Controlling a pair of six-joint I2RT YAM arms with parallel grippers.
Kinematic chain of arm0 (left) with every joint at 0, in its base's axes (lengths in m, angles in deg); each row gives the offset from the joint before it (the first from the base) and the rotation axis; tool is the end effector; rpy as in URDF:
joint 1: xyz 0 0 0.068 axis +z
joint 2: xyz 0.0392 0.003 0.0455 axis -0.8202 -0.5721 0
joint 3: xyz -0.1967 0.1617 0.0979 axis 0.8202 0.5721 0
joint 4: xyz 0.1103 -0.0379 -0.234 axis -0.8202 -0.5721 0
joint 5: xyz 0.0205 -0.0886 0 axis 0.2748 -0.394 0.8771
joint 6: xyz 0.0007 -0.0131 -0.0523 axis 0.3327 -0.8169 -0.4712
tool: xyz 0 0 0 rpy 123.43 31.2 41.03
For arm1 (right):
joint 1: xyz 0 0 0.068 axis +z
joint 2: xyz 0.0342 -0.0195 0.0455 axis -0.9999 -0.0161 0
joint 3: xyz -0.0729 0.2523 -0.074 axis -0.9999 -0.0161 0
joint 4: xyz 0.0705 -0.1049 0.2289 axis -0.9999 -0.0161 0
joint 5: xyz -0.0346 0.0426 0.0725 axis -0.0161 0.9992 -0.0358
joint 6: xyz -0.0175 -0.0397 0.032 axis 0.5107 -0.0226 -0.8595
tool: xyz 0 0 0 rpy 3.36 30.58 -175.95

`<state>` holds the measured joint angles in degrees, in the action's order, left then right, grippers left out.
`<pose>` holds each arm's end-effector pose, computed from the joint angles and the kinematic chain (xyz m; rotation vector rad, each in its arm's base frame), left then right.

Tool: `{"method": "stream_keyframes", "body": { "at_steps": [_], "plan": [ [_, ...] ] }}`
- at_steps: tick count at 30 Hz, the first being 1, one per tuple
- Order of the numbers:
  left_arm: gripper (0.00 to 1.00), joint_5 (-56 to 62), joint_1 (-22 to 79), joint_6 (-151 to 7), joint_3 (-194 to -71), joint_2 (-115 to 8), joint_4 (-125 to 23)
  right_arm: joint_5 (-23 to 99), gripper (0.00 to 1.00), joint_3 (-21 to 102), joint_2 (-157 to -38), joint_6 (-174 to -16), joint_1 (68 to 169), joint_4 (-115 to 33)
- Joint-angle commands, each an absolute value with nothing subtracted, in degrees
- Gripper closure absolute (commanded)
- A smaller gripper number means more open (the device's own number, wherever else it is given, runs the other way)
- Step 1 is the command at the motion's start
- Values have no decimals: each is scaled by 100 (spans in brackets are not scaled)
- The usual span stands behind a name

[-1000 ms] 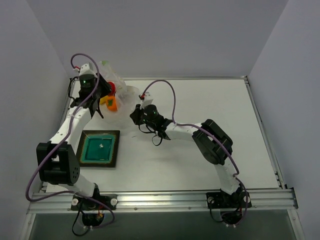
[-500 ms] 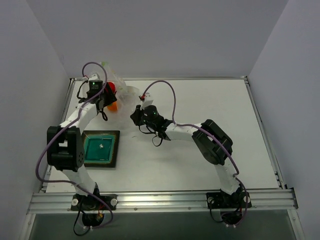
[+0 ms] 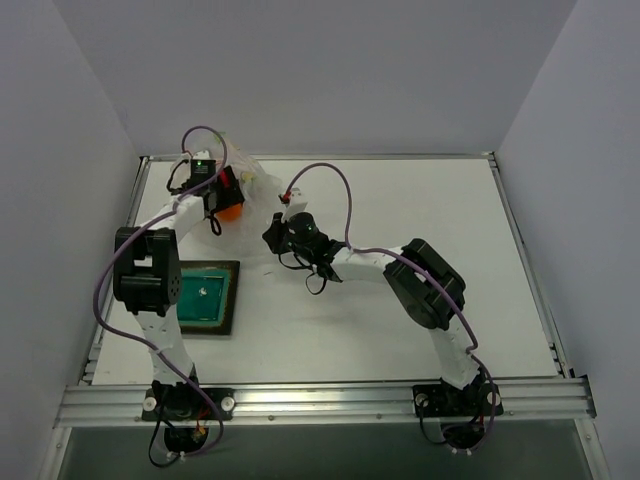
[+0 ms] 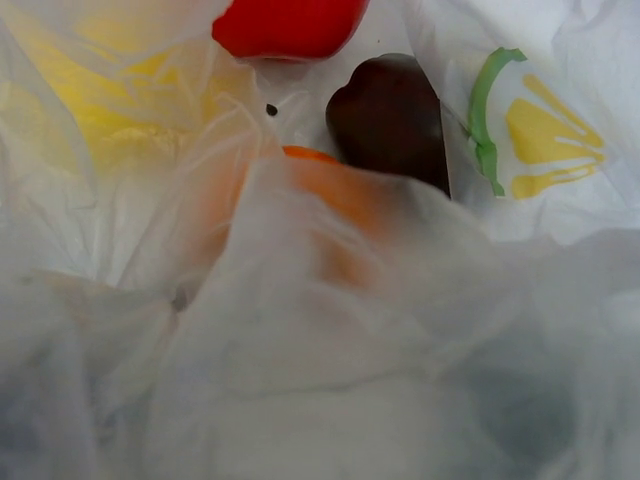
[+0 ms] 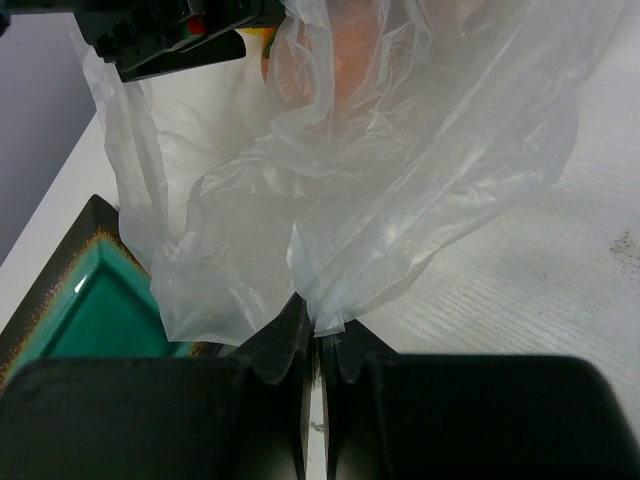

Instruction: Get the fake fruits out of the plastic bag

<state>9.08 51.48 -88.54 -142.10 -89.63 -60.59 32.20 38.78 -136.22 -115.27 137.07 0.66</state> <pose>0.4460 -0.0296 0.2258 -0.4596 2.1877 -0.3489 0.3167 0.3530 0.1985 -0.3420 1.7213 1.0010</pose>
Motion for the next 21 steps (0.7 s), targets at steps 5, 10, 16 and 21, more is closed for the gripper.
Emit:
{"method": "stream_keyframes", "body": {
  "at_steps": [5, 10, 16, 21],
  "plan": [
    [16, 1165, 5185, -8640, -14639, -9408, -6130, 3226, 100, 3951, -13423, -11464, 13698, 197],
    [47, 1227, 5185, -8587, -14560, -9329, -5946, 3244, 100, 3986, -13432, -11429, 13663, 170],
    [71, 1122, 5176, -8613, -14489, -8741, -5919, 3253, 100, 4048, -13458, -11464, 13645, 179],
    [81, 710, 5176, -8771, -14279, -7881, -6007, 3200, 100, 4179, -13695, -11560, 13654, 267]
  ]
}}
